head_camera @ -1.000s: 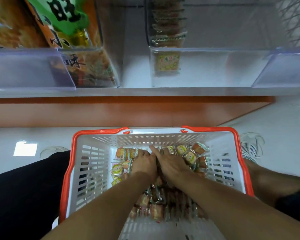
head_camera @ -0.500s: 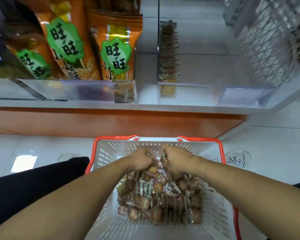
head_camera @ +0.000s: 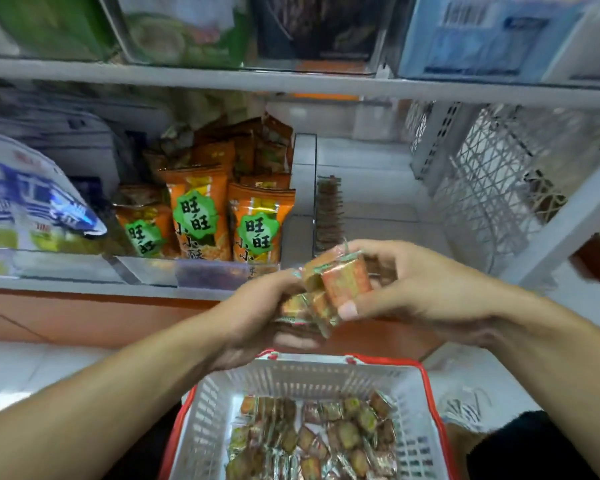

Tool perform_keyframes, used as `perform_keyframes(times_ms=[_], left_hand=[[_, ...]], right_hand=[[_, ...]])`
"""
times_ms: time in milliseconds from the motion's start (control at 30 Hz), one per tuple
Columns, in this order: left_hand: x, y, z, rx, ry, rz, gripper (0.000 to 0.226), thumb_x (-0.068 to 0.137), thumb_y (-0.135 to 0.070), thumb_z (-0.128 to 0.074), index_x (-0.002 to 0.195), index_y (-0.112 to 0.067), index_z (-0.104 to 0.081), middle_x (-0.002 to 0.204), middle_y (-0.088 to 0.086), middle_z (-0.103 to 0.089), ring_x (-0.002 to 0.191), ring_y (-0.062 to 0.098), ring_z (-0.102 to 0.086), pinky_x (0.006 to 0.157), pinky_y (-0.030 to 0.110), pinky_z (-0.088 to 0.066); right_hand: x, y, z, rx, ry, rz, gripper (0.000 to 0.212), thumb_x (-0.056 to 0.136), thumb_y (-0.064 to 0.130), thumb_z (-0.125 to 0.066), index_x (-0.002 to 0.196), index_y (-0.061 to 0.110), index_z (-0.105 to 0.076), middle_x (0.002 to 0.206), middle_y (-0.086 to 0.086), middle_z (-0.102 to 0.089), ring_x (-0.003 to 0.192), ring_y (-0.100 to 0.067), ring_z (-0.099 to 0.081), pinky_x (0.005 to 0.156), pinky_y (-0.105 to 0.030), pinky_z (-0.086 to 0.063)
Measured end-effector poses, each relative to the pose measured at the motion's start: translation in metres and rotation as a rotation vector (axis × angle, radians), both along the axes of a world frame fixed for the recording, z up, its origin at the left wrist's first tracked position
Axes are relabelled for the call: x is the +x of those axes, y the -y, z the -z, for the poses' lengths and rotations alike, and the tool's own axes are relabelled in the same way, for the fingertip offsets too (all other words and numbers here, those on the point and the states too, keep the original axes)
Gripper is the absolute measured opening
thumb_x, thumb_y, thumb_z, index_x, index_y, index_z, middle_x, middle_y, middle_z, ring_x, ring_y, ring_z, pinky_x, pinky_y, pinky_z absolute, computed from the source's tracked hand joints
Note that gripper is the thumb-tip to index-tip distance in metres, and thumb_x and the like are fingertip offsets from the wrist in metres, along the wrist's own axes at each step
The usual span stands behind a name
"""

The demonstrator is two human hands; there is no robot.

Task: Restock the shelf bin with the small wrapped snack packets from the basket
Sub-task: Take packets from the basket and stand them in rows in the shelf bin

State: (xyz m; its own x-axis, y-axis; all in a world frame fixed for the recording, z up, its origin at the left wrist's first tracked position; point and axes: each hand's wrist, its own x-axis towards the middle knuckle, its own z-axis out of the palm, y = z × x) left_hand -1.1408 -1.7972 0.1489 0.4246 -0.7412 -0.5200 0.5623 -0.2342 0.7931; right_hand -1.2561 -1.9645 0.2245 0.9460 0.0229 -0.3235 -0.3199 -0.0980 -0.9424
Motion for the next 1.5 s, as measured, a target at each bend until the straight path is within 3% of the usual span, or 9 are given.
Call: perform_keyframes(times_ms=[133,367,500,667,767,1000,1133,1300,1500], left_hand=[[0.004,0.010,-0.004,0.055,0.214,-0.212,0.024,0.103,-0.010,-0.044,0.104,-0.019,-0.066,0.112,0.013,-0.074,0.064,0.009,-0.072,0.044,0.027,-0.054],[-0.002,0.003,0.001,-0.035,0.201,-0.126,0.036,0.107,-0.017,-0.045,0.107,-0.033,-0.077,0.108,0.005,-0.078,0.094,0.022,-0.077,0.070,0.036,-0.062],[-0.004,0.005,0.002,-0.033,0.122,-0.179,0.034,0.102,-0.011,-0.047,0.100,-0.015,-0.080,0.104,0.017,-0.078,0.085,0.026,-0.075,0.070,0.037,-0.061],[-0.005,0.002,0.003,-0.044,-0.139,-0.238,0.044,0.095,-0.039,-0.062,0.110,0.001,-0.074,0.110,0.025,-0.075,0.090,0.035,-0.075,0.069,0.044,-0.064],[-0.006,-0.002,0.000,-0.066,-0.065,-0.109,0.051,0.082,-0.055,-0.071,0.109,-0.013,-0.079,0.110,0.018,-0.076,0.092,0.027,-0.077,0.071,0.037,-0.064],[-0.005,0.000,0.002,-0.045,0.078,-0.165,0.043,0.073,-0.041,-0.079,0.099,-0.007,-0.080,0.092,0.017,-0.078,0.065,0.019,-0.073,0.057,0.026,-0.058],[-0.006,0.000,-0.002,-0.035,0.018,-0.144,0.047,0.069,-0.047,-0.079,0.099,-0.011,-0.081,0.097,0.014,-0.079,0.072,0.015,-0.074,0.056,0.025,-0.058],[-0.008,-0.001,-0.007,-0.004,0.032,-0.021,0.055,0.069,-0.062,-0.072,0.101,-0.019,-0.082,0.106,0.009,-0.079,0.084,0.010,-0.073,0.059,0.026,-0.058],[-0.008,-0.005,-0.006,-0.024,-0.034,0.092,0.048,0.075,-0.047,-0.080,0.106,-0.011,-0.079,0.115,0.012,-0.076,0.097,0.017,-0.074,0.055,0.025,-0.059]], right_hand=[[0.009,-0.002,0.023,0.305,-0.092,0.136,0.050,0.079,-0.012,-0.066,0.127,0.001,-0.063,0.118,-0.026,-0.067,0.103,-0.039,-0.056,0.098,-0.052,-0.039],[0.016,0.011,0.038,0.378,-0.151,0.203,0.058,0.075,-0.015,-0.066,0.129,0.006,-0.059,0.124,-0.025,-0.066,0.105,-0.032,-0.063,0.102,-0.052,-0.044],[0.016,0.014,0.040,0.394,-0.206,0.169,0.057,0.079,-0.018,-0.065,0.128,0.010,-0.059,0.126,-0.027,-0.064,0.108,-0.037,-0.063,0.112,-0.060,-0.036],[0.018,0.010,0.039,0.386,-0.128,0.202,0.059,0.074,-0.017,-0.068,0.125,0.011,-0.063,0.116,-0.018,-0.069,0.099,-0.027,-0.067,0.099,-0.047,-0.047],[0.017,0.012,0.040,0.392,-0.148,0.184,0.056,0.075,-0.016,-0.069,0.124,0.011,-0.067,0.122,-0.023,-0.068,0.112,-0.038,-0.067,0.103,-0.048,-0.050],[0.014,0.016,0.041,0.450,-0.180,0.076,0.053,0.078,-0.011,-0.071,0.126,0.011,-0.067,0.127,-0.024,-0.065,0.115,-0.042,-0.063,0.099,-0.045,-0.053],[0.014,0.022,0.038,0.443,-0.096,0.161,0.057,0.072,-0.007,-0.073,0.125,0.014,-0.069,0.116,-0.020,-0.071,0.092,-0.024,-0.068,0.074,-0.027,-0.059],[0.012,0.026,0.038,0.453,-0.100,0.118,0.051,0.072,-0.003,-0.076,0.121,0.011,-0.070,0.110,-0.016,-0.072,0.091,-0.020,-0.070,0.076,-0.027,-0.060],[0.011,0.028,0.041,0.468,-0.149,0.148,0.054,0.078,-0.006,-0.073,0.127,-0.005,-0.052,0.112,-0.024,-0.067,0.098,-0.030,-0.066,0.075,-0.028,-0.061]])
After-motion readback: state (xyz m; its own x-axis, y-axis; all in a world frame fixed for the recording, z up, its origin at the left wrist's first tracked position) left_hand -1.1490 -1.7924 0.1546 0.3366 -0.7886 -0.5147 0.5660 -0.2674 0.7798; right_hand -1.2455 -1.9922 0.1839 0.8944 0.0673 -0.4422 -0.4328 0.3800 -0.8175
